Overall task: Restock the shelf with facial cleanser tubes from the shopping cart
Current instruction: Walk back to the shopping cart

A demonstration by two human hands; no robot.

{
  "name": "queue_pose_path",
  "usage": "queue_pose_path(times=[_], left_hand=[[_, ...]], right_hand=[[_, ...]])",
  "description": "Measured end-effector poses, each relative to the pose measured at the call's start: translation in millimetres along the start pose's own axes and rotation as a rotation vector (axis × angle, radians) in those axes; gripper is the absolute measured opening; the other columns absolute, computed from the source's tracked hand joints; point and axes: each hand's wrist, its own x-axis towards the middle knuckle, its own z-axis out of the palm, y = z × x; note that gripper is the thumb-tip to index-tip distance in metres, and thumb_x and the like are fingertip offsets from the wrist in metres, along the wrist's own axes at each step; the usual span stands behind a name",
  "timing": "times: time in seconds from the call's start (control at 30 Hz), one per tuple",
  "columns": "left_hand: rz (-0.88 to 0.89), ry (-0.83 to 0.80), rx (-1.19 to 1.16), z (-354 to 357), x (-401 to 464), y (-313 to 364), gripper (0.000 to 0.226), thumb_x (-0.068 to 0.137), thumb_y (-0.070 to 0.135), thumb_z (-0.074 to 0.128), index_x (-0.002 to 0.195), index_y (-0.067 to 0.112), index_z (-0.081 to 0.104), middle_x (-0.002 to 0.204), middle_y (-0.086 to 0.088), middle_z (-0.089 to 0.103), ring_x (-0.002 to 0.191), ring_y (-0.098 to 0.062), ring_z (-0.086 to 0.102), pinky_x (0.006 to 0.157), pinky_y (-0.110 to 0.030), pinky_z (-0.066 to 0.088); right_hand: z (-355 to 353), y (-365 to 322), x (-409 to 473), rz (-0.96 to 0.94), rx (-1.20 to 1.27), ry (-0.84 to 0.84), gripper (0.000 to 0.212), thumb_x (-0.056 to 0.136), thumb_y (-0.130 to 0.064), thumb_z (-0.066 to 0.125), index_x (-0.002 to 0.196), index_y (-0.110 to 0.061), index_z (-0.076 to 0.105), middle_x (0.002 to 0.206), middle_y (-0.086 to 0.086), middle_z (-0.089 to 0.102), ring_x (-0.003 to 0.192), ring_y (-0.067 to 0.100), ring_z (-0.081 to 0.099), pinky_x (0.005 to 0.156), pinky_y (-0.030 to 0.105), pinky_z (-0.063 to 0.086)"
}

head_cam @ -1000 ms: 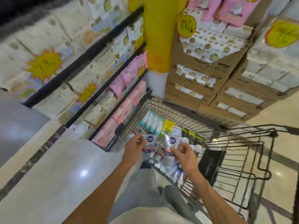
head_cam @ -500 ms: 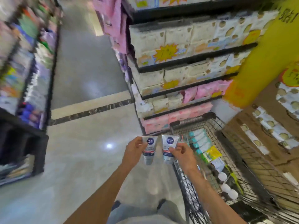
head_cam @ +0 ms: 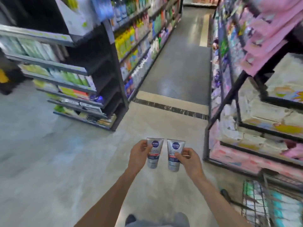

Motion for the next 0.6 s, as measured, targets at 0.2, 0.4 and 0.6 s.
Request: queue_pose_path(times=[0.2, 0.4, 0.6], left_hand=[[-0.031, 0.200, -0.058, -146.5, 14.3, -31.9, 0.011, 0.097, 0.017, 0.069, 0.107, 0.012, 0.067, 0.099, -0.004, 0.076, 0.091, -0.022, 0.074, 0.079, -0.037, 0.060], [-0.091, 0.397, -0.020, -260.1, 29.9, -49.9, 0.017, 0.099, 0.022, 0.066, 0.114, 0.014, 0.066, 0.105, -0.002, 0.075, 0.094, -0.018, 0.073, 0.088, -0.046, 0.061], [-0.131, 0.550, -0.034, -346.5, 75.6, -48.9, 0.022, 0.100, 0.020, 0.064, 0.119, 0.010, 0.065, 0.112, -0.007, 0.074, 0.098, -0.022, 0.072, 0.090, -0.046, 0.061]], right_hand=[[147.0, -58.4, 2.5, -0.075, -0.048, -0.234, 0.023, 0.085, -0.022, 0.083, 0.101, -0.019, 0.066, 0.099, -0.002, 0.075, 0.095, 0.019, 0.072, 0.087, 0.049, 0.059], [271.7, -111.0, 7.8, -0.124, -0.071, -0.400, 0.023, 0.085, -0.021, 0.083, 0.100, -0.020, 0.065, 0.101, -0.002, 0.074, 0.094, 0.020, 0.072, 0.089, 0.049, 0.060], [379.4, -166.9, 39.2, -0.210, -0.092, -0.496, 0.022, 0.088, -0.019, 0.080, 0.102, -0.018, 0.063, 0.100, -0.006, 0.070, 0.093, 0.014, 0.069, 0.087, 0.044, 0.061]])
